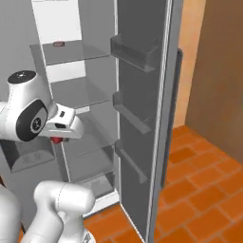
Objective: Take the strawberry from the fridge and place it on top of the pancake, located on the dining counter.
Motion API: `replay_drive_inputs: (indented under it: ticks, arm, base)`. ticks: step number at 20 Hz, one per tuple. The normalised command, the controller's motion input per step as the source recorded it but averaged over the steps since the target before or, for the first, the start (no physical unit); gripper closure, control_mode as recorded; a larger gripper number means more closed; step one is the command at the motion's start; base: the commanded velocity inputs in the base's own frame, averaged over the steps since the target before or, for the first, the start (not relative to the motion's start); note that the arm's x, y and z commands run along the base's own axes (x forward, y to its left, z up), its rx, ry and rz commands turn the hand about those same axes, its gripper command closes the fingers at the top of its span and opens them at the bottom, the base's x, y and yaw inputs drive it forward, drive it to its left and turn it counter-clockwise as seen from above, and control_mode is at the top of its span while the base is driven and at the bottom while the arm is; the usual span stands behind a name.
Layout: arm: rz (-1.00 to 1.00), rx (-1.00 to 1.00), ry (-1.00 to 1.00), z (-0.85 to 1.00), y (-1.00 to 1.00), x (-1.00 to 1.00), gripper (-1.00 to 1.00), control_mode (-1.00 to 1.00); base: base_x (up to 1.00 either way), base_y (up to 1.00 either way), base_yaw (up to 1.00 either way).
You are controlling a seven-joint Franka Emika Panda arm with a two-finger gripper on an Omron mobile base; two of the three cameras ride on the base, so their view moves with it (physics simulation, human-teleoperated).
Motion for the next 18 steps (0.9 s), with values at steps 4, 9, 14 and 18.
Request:
replay_drive_inputs:
  ticks: [4, 9, 14, 18]
  arm:
    - [0.0, 0.0, 0.0, 0.0, 0.0, 0.0, 1.0, 1.0]
    - [0.0, 0.0, 0.0, 0.0, 0.0, 0.0, 1.0, 1.0]
    - [0.0, 0.0, 0.0, 0.0, 0.0, 0.0, 1.0, 1.0]
    - [0.0, 0.0, 0.0, 0.0, 0.0, 0.0, 1.0, 1.0]
  base:
    - [-0.17, 0.37, -0.84]
    - [-0.14, 0.16, -0.92]
    - [-0.19, 0.01, -0.96]
    - [-0.08, 0.0, -0.98]
